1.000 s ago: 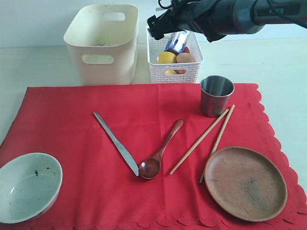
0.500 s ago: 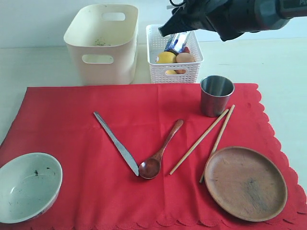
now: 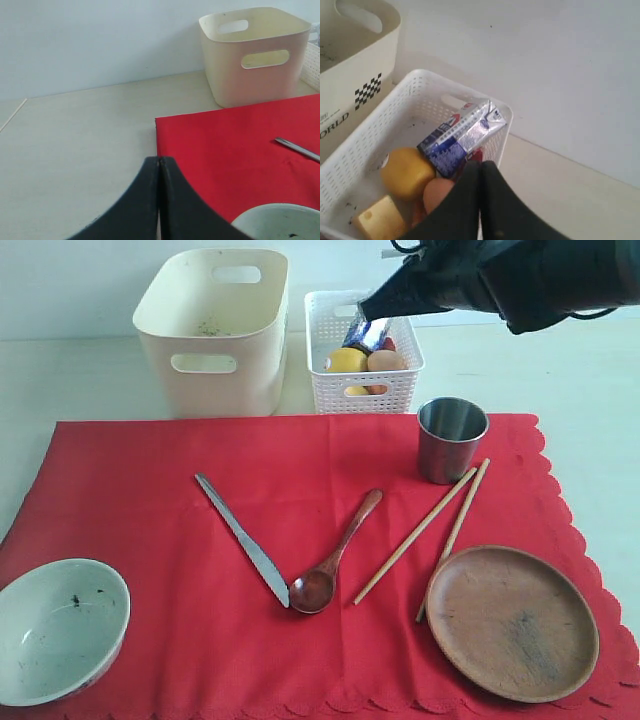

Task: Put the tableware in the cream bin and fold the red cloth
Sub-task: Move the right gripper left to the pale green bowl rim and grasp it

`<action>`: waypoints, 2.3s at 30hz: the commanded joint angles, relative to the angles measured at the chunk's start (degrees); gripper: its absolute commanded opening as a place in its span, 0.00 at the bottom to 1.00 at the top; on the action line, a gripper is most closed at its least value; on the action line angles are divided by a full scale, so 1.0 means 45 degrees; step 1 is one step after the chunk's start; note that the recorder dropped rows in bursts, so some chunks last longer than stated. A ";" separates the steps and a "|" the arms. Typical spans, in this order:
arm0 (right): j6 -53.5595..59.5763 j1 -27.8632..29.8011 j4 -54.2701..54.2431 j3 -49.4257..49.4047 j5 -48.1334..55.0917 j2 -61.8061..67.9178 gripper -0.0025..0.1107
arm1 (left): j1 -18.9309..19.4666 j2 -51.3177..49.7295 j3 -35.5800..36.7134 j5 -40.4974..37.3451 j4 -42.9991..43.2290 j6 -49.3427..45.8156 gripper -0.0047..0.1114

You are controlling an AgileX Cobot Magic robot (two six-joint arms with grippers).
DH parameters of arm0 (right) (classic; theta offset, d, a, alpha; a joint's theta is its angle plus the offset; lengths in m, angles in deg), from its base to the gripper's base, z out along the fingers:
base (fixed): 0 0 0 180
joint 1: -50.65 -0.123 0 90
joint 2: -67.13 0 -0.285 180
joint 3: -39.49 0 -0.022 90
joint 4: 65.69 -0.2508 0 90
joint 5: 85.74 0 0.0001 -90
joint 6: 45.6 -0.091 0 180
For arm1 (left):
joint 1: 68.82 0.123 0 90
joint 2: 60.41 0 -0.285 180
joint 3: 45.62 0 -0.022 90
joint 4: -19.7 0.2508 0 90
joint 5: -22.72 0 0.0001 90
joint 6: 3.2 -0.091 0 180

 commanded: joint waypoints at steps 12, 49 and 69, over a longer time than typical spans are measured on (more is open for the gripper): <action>-0.0046 -0.0627 -0.0064 -0.1254 0.4450 -0.0978 0.02 | 0.0022 0.0089 0.0044 0.0086 0.0000 0.0072 0.04; -0.0379 -0.4765 -0.0016 0.1841 0.9736 0.2348 0.02 | 0.0022 0.0089 0.0044 0.0086 0.0000 0.0072 0.04; -0.1747 -0.6981 0.0827 0.1841 0.6972 0.2376 0.52 | 0.0022 0.0089 0.0044 0.0086 0.0000 0.0072 0.04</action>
